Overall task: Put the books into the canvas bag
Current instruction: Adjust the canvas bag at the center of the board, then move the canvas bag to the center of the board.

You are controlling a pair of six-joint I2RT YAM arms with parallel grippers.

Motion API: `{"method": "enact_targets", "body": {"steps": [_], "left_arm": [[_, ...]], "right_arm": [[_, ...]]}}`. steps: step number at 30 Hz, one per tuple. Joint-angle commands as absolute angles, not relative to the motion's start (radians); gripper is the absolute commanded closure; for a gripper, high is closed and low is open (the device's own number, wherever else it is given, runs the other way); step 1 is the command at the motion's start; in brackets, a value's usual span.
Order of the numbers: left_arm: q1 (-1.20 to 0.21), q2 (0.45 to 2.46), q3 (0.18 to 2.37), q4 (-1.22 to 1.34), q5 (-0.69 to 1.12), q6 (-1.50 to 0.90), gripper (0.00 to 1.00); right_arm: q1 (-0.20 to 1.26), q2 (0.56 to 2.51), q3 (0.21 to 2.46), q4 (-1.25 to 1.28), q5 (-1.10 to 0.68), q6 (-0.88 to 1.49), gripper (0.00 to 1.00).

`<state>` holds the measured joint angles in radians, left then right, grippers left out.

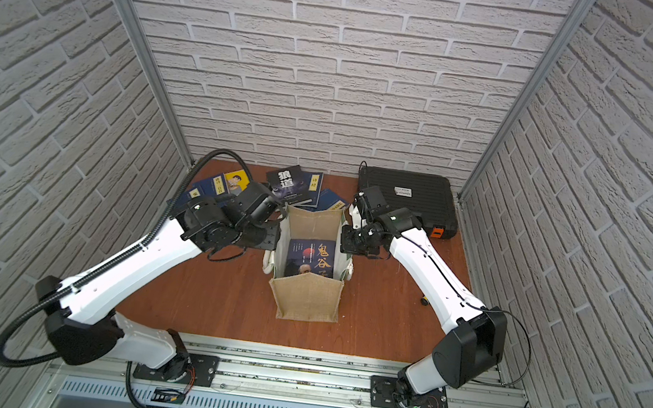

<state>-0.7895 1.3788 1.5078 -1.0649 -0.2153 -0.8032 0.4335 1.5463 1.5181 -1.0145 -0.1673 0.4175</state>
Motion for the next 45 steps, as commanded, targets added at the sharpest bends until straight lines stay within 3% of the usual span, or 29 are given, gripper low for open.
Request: {"method": "enact_targets", "body": {"steps": [1, 5, 10, 17, 21, 26, 30, 35, 40, 45], "left_arm": [[-0.807, 1.389, 1.408, -0.865, -0.091, -0.848, 0.62], [-0.902, 1.489, 1.457, -0.779, -0.058, -0.829, 0.74], [-0.969, 1.661, 1.614, -0.717, -0.019, -0.777, 0.77], [-0.969, 1.764, 1.826, -0.811, -0.035, -0.656, 0.59], [-0.913, 1.701, 1.796, -0.810, -0.017, -0.639, 0.55], [-0.801, 1.570, 1.678, -0.761, 0.017, -0.630, 0.54], [-0.654, 1.464, 1.563, -0.718, 0.091, -0.636, 0.53], [-0.421, 1.376, 1.421, -0.632, 0.192, -0.667, 0.49], [-0.223, 1.362, 1.302, -0.485, 0.313, -0.712, 0.49], [-0.108, 1.418, 1.243, -0.364, 0.385, -0.742, 0.49]], "right_arm": [[0.411, 1.571, 1.598, -1.038, -0.161, 0.334, 0.94], [0.381, 1.612, 1.685, -1.132, -0.119, 0.261, 0.94], [0.293, 1.636, 1.743, -1.221, -0.030, 0.218, 0.94], [0.177, 1.585, 1.736, -1.248, -0.013, 0.249, 0.93], [0.176, 1.558, 1.743, -1.245, -0.051, 0.253, 0.79], [0.197, 1.519, 1.782, -1.201, -0.088, 0.308, 0.72], [0.287, 1.486, 1.811, -1.123, 0.004, 0.356, 0.71], [0.570, 1.529, 1.873, -1.018, 0.250, 0.364, 0.71], [0.768, 1.726, 2.016, -0.966, 0.353, 0.319, 0.71], [0.850, 2.009, 2.268, -1.009, 0.336, 0.285, 0.68]]}}
